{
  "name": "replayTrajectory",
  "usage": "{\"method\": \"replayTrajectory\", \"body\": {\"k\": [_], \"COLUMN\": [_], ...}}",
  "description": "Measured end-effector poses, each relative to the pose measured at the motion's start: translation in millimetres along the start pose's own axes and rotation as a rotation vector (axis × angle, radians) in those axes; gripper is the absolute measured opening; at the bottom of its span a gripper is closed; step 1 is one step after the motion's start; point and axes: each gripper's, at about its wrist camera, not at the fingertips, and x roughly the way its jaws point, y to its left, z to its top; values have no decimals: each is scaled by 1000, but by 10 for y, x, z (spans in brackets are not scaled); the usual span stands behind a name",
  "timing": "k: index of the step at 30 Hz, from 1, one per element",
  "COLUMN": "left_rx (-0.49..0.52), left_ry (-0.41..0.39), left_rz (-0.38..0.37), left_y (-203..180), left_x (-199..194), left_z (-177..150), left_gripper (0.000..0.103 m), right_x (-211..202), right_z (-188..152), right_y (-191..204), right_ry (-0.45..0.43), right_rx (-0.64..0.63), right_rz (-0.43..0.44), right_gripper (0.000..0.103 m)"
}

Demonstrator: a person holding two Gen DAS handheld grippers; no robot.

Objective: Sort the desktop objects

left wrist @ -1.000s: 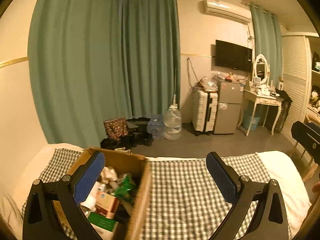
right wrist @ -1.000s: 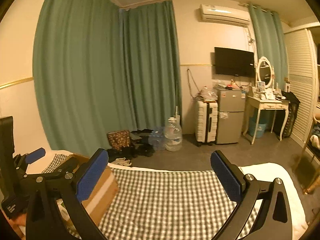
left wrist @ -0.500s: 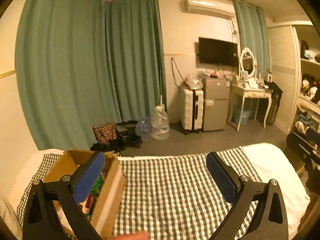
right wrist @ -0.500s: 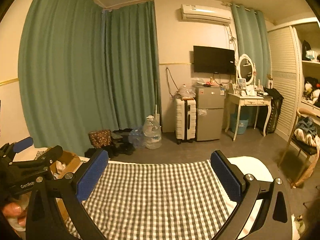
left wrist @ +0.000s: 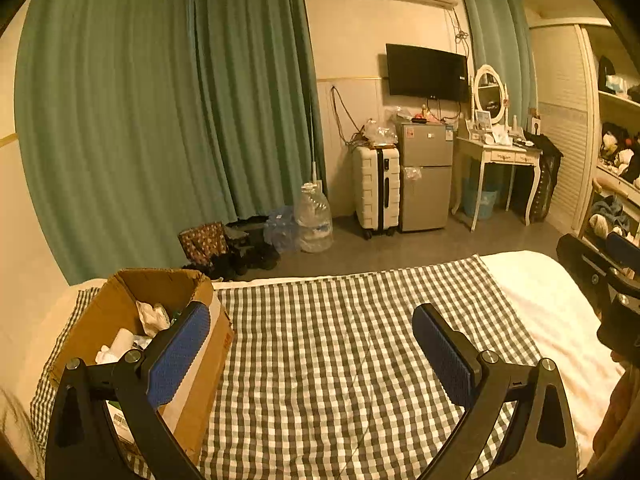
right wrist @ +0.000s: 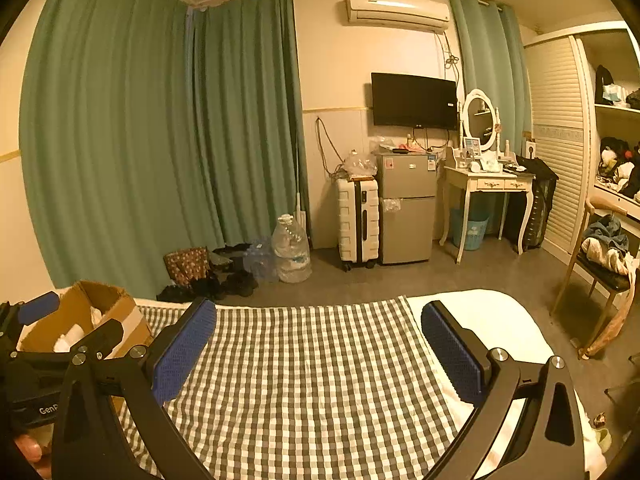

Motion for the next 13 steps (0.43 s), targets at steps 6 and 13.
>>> {"method": "replayTrajectory", "body": {"k": [6, 13], "left_rx": [-45, -63], "left_ry": [-3, 35], "left_rz": [18, 16], "left_y": [103, 181], "left_x": [-12, 60], "left_z": [-31, -77], "left_gripper": [103, 103], "right_x": [63, 128], "right_z": [-48, -134], "right_y": [24, 109], "right_ry": [23, 56], "right_rx": [-7, -33], "right_rz": [4, 9], "right_gripper": [103, 103]}}
